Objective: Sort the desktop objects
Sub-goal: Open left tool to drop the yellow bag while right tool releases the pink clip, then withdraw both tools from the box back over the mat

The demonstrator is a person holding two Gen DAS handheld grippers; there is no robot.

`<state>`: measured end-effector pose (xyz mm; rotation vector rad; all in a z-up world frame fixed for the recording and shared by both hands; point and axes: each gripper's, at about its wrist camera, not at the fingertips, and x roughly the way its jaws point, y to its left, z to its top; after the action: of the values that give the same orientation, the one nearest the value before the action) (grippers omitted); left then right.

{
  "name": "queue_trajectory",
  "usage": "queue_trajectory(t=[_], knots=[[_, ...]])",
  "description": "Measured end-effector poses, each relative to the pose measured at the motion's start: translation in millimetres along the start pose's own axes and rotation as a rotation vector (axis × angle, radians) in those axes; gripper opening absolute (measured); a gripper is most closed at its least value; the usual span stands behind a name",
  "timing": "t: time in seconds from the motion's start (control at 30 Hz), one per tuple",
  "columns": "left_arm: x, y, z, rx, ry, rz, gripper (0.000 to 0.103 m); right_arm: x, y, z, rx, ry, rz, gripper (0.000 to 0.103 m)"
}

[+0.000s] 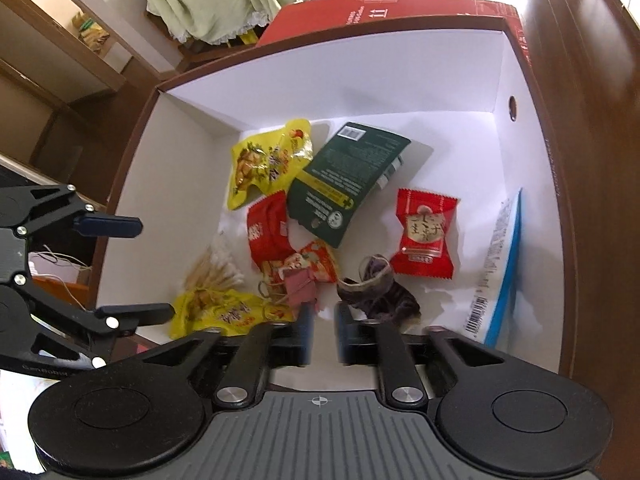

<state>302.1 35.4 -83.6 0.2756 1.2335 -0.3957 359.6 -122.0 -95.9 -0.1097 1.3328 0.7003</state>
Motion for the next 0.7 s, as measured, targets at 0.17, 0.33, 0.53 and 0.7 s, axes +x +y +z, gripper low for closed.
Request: queue_trajectory(t=[0.17,0.33,0.53,0.7], knots=[[0.6,0.2,-1.4,-0.008,0.003,0.009,0.074,-2.7,2.7,-3.7,-0.024,-0.015,-0.037,0.076],[1.0,-2.4,-1.0,-0.008,0.006,0.019,0.077,-2.3,4.0,-5.8,-0.031,0.005,-0.066,0.076],[1.1,-5.1,-1.0,-0.025,0.022,0.041,0.078,-4.6,10.3,-9.2,-0.046,0.003,-0.106,0.087],[-3.2,-7.2,-2.1,-0.046,0.02,0.07,0.08,-8.5,15.5,-12.4,-0.055,-0.006,-0.131,0.089]])
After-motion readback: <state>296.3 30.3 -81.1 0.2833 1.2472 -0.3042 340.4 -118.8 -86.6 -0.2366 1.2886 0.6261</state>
